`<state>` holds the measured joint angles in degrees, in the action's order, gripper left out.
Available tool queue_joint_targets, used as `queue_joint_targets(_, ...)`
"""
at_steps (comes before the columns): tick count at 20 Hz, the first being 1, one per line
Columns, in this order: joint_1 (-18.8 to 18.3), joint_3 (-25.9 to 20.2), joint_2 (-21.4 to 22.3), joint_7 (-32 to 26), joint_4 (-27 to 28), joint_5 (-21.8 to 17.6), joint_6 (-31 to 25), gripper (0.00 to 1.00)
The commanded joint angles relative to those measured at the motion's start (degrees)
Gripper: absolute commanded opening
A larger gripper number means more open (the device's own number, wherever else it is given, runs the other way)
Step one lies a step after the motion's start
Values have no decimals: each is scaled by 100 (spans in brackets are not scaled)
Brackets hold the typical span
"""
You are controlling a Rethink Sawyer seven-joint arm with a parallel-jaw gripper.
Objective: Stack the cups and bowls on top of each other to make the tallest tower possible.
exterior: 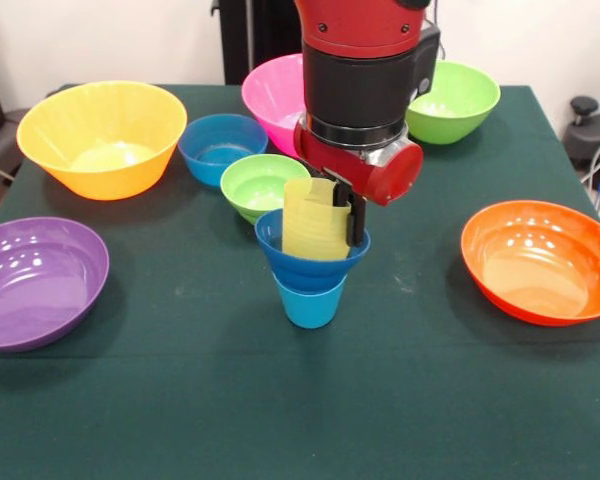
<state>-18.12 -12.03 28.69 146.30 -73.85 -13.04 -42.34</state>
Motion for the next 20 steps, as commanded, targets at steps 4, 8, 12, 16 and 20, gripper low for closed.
queue_joint_targets(4,-230,-458,-162,-1348,-199,-249,-614,0)
queue_joint_targets(8,-286,-539,-228,-1428,-99,-198,-808,0)
queue_joint_targets(12,-323,-609,-211,-1430,-166,-195,-807,0)
queue_joint_targets(16,-375,-709,-213,-1437,-220,-183,-776,0)
queue_joint_targets(20,-410,-800,-213,-1401,-266,-153,-752,0)
